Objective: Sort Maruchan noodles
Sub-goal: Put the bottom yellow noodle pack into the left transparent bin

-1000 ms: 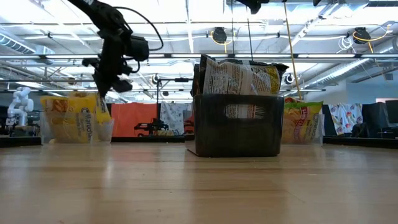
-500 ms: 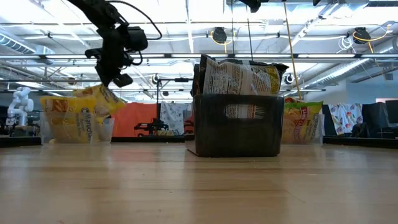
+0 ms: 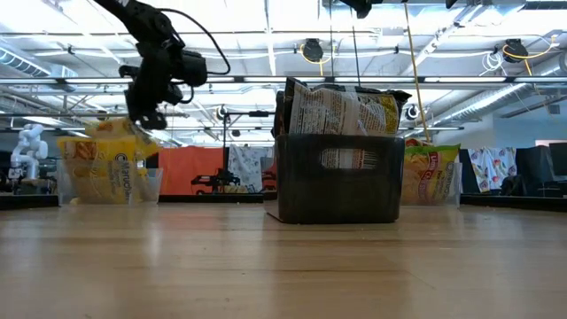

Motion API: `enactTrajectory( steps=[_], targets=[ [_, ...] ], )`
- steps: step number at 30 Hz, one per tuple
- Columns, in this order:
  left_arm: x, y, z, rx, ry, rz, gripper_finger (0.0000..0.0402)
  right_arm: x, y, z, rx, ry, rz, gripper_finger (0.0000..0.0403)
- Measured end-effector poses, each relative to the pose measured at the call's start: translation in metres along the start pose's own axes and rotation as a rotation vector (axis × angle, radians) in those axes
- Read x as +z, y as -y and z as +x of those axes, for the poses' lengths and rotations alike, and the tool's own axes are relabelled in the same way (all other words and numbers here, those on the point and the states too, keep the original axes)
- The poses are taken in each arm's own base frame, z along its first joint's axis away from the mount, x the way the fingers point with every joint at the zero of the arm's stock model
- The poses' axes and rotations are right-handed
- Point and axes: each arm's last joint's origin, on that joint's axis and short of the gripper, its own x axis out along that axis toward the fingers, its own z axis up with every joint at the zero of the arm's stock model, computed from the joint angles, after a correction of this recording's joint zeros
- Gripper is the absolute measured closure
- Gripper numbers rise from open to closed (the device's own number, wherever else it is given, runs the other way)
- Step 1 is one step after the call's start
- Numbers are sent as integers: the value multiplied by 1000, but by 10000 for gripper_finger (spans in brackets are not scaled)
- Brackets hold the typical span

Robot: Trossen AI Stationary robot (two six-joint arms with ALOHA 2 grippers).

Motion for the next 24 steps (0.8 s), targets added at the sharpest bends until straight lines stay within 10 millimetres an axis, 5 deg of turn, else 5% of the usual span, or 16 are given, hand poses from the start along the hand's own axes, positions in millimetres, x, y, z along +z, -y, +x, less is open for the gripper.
enactTrajectory(
  steps=[24],
  targets=[
    [-6, 1, 8, -35, -78, 158, 401, 0, 0, 0, 0, 0, -19, 287]
  ],
)
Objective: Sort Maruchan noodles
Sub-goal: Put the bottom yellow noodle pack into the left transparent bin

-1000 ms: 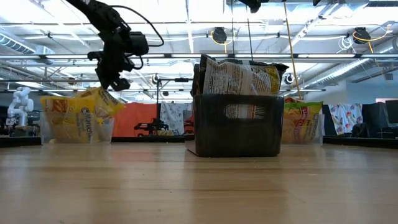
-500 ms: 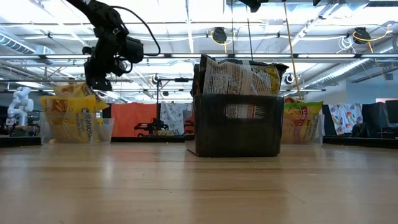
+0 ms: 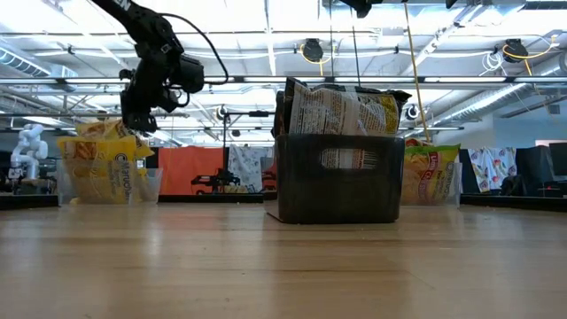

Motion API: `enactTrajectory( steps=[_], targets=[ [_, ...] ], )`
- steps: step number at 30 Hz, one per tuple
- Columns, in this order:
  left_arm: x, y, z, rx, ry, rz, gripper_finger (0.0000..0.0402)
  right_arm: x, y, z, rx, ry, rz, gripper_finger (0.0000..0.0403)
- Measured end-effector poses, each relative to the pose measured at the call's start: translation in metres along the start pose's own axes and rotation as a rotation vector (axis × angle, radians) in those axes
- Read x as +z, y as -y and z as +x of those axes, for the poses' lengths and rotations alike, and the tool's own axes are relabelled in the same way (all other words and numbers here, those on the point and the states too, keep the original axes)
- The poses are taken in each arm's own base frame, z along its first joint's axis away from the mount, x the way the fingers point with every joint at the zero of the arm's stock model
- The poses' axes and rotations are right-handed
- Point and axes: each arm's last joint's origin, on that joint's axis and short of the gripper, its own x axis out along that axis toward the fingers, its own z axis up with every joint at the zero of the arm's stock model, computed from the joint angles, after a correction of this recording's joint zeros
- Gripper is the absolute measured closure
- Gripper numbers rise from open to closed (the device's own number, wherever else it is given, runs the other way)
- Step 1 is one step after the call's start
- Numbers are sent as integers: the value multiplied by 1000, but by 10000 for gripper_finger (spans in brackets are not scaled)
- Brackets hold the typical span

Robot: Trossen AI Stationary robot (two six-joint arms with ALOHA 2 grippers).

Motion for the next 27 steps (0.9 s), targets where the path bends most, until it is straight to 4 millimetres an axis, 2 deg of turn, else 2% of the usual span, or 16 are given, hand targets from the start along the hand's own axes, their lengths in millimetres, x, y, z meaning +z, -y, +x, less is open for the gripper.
enactTrajectory(
  steps=[11, 19, 23, 27],
  targets=[
    [11, 25, 10, -73, -41, 89, 401, -1, 0, 0, 2, -10, 2, 287],
    [12, 35, -4, -76, 5, 122, 401, -5, -1, 0, 11, -57, 12, 287],
    [12, 38, -10, -75, 24, 136, 401, -14, 3, 0, 22, -126, 68, 287],
    [10, 38, -12, -74, 22, 121, 401, -15, 5, 4, 62, -115, 116, 287]
  ],
)
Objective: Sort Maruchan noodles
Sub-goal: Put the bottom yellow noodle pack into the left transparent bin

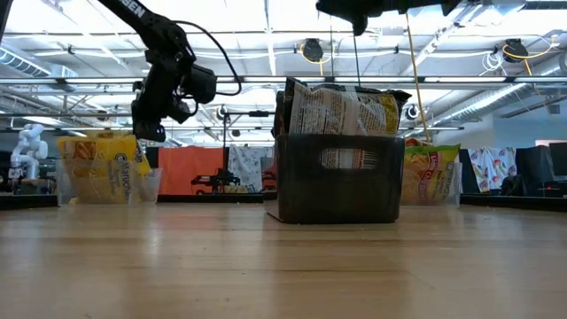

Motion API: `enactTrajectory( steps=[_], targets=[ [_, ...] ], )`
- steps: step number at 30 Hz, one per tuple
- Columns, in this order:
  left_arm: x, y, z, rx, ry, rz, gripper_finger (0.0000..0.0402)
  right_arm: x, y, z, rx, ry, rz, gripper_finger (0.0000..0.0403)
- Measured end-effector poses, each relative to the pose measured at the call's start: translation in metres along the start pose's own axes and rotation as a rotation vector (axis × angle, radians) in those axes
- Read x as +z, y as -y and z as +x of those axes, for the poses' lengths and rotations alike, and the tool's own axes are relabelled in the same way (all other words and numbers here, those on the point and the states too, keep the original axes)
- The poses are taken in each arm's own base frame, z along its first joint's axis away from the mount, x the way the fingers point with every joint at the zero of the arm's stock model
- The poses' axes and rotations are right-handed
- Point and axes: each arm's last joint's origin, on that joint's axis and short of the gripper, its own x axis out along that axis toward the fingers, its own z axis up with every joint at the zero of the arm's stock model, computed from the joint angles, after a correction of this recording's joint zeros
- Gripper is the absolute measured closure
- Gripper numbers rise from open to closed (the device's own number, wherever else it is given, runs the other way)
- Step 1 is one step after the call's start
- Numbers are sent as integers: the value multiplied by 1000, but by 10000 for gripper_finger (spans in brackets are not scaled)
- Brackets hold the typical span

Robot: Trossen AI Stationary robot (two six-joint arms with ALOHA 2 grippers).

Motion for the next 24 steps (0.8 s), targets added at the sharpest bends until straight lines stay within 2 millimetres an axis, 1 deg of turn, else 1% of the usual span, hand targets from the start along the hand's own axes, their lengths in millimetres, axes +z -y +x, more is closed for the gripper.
enactTrajectory(
  steps=[3, 6, 12, 16, 21, 24],
  targets=[
    [-4, -1, -2, 1, -16, -15, 401, 2, 2, 7, 3, -2, 5, 287],
    [-11, -5, -7, 1, -23, -40, 401, 3, 6, 20, 5, -25, 10, 287],
    [-23, -16, -16, -41, 7, -99, 401, 3, 15, 55, 16, -80, -15, 287],
    [-32, -23, -22, -46, 13, -127, 401, 1, 21, 81, 83, -107, -3, 287],
    [-49, -34, -33, -89, 41, -197, 401, 0, 30, 112, 93, -127, -15, 287],
    [-62, -42, -41, -134, 65, -264, 401, 0, 35, 127, 93, -146, -31, 287]
  ],
)
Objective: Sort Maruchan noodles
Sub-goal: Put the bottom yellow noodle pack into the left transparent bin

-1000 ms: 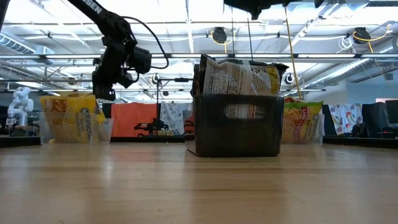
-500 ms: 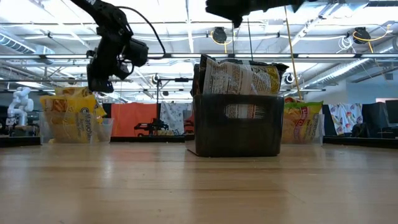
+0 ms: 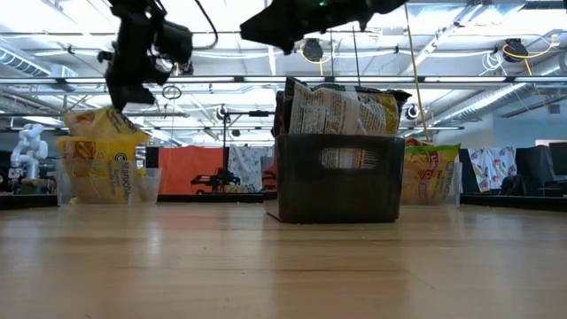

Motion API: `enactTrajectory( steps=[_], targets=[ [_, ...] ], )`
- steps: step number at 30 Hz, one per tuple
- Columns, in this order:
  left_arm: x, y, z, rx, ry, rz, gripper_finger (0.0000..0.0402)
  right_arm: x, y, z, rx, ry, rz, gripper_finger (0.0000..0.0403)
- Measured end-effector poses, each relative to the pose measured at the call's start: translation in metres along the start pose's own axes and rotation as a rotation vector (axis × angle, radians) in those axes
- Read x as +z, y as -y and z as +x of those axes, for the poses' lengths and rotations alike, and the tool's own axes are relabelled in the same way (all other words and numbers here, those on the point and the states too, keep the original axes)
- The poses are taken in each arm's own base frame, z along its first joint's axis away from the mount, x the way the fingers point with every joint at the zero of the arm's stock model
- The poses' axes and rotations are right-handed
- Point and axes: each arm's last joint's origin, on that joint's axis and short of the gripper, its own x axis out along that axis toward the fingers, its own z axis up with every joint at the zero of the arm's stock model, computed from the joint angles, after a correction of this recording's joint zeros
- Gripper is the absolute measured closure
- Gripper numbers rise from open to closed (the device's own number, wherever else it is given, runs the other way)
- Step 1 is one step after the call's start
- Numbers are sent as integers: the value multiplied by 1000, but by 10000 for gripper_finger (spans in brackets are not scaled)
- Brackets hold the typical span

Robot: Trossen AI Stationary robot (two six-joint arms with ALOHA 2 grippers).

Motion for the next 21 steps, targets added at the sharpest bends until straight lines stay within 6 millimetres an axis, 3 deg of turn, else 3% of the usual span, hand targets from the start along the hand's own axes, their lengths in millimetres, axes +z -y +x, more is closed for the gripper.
enactTrajectory(
  steps=[13, 21],
  targets=[
    [-55, -43, -43, -246, 189, -319, 401, 5, 23, 37, -15, -14, -29, 287],
    [-84, -59, -58, -364, 273, -450, 401, -15, 36, 62, -17, -67, -15, 287]
  ],
)
